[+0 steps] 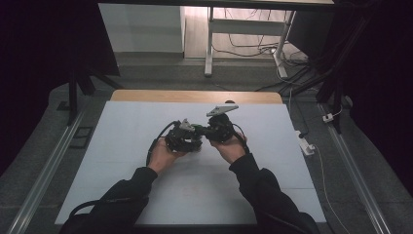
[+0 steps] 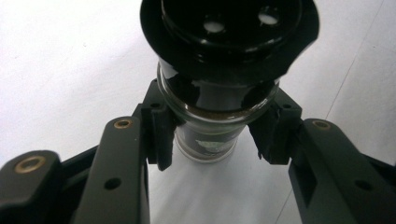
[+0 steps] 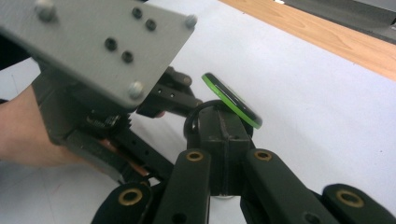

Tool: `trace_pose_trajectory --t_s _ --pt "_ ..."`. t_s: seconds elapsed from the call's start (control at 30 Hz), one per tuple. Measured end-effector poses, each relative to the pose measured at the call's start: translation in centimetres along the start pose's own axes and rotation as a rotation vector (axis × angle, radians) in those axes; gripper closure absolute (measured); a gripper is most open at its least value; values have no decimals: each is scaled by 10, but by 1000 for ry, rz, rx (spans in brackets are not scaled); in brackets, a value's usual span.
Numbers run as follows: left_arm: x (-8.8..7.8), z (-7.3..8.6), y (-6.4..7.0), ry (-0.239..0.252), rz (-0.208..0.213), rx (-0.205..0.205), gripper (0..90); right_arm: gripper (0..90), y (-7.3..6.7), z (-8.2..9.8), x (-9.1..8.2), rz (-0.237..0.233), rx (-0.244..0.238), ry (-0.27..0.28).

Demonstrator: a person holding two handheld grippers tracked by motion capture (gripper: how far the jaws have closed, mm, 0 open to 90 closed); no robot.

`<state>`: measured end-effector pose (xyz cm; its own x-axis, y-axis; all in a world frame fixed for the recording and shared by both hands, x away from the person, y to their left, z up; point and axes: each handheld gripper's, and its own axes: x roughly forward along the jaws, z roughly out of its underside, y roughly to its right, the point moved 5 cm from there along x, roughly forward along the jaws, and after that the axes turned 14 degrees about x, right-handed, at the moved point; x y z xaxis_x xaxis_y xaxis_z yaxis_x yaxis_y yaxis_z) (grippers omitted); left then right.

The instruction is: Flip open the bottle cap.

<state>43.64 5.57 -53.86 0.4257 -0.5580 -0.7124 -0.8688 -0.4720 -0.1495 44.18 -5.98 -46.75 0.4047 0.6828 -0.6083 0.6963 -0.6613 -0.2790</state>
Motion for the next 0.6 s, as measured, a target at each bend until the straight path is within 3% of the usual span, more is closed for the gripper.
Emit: trace_pose_trajectory --t_s 0.6 --pt "0 0 0 2 -1 0 534 896 13 -10 9 15 39 14"
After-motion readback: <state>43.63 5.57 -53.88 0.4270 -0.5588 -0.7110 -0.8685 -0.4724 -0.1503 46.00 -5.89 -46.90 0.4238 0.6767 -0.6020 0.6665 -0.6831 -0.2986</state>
